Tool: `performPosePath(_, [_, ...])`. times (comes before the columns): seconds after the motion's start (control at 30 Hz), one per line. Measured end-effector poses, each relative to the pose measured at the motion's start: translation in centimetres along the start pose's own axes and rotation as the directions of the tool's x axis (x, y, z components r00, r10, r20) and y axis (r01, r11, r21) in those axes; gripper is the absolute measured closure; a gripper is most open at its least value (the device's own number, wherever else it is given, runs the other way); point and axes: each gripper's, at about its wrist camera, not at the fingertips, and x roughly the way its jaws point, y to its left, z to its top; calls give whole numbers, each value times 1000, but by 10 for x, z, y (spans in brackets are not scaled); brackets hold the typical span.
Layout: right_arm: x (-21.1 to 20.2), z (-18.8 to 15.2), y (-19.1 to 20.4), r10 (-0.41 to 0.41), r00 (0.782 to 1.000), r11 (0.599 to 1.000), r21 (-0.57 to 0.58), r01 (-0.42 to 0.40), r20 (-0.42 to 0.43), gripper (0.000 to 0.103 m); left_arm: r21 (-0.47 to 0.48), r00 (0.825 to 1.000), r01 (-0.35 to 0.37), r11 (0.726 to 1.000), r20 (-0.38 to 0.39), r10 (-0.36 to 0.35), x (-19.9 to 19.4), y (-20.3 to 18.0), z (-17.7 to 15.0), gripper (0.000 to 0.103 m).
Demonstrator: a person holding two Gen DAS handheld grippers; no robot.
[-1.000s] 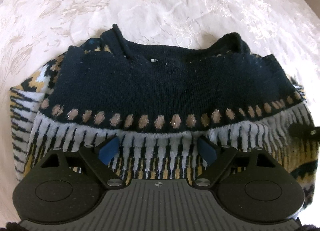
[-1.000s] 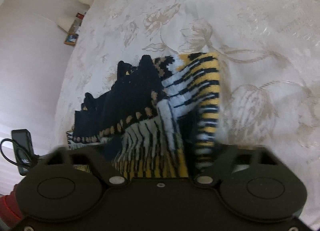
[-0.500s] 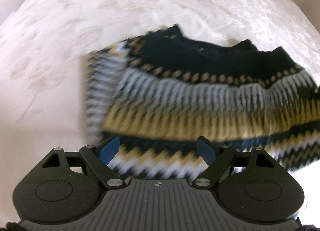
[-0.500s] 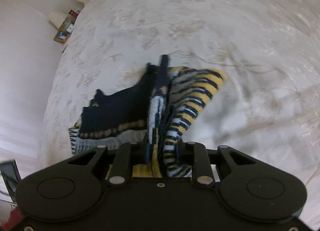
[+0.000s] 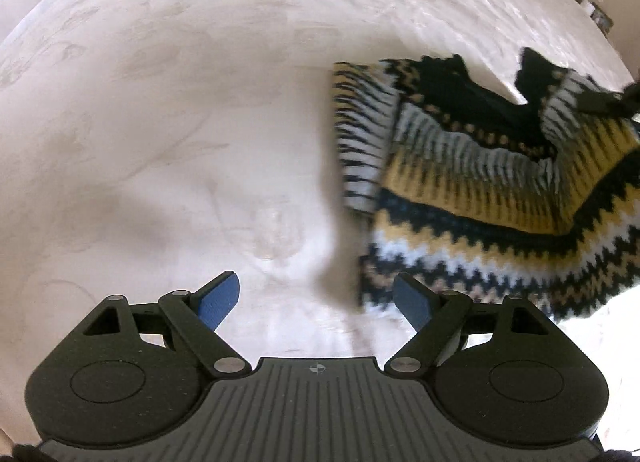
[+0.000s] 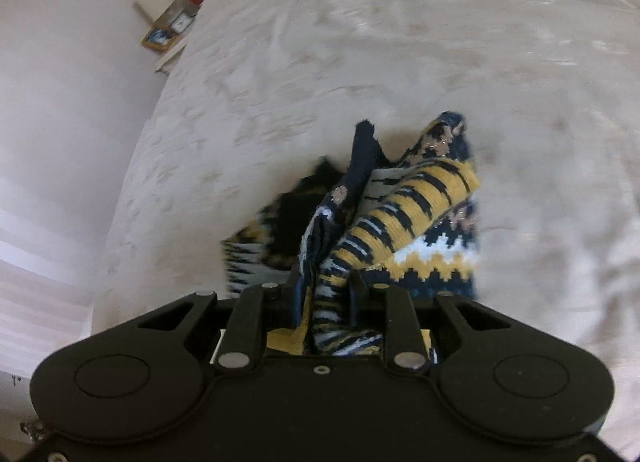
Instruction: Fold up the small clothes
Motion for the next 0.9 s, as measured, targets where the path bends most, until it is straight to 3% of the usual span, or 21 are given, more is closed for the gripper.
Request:
performPosePath(0.17, [47, -8, 39, 9, 999, 1000, -21, -10, -46, 71, -13, 1000, 11, 1000, -5, -11, -2, 23, -1, 19])
performPosePath(0.4, [102, -26, 79, -57, 993, 994, -104, 46, -108, 71, -33, 999, 24, 999, -28, -25, 1, 44, -4, 19])
performPosePath(0.43, [108, -27, 81, -47, 992, 994, -106, 35, -115, 81, -36, 999, 24, 999, -31, -26, 2, 46, -4, 19])
performPosePath(0.5, [117, -29, 88, -30, 993, 995, -102, 18, -117, 84, -38, 999, 26, 999, -34, -27, 2, 49, -3, 19])
performPosePath(0.7, [101, -30, 103, -28, 999, 984, -177, 23, -28, 70, -46, 998, 45, 998, -29, -47, 0, 56, 6, 19])
performPosePath(0.77, [87, -37, 103, -55, 998, 970, -236, 56, 10, 52, -44, 998, 57, 997, -25, -58, 1, 56, 14, 19])
performPosePath(0.83, [74, -48, 104, -90, 995, 947, -307, 99, 42, 40, -35, 997, 71, 997, -17, -71, 1, 55, 23, 19])
performPosePath(0.9, [63, -62, 104, -121, 991, 915, -380, 134, 57, 38, -25, 996, 83, 996, -11, -83, 2, 51, 33, 19])
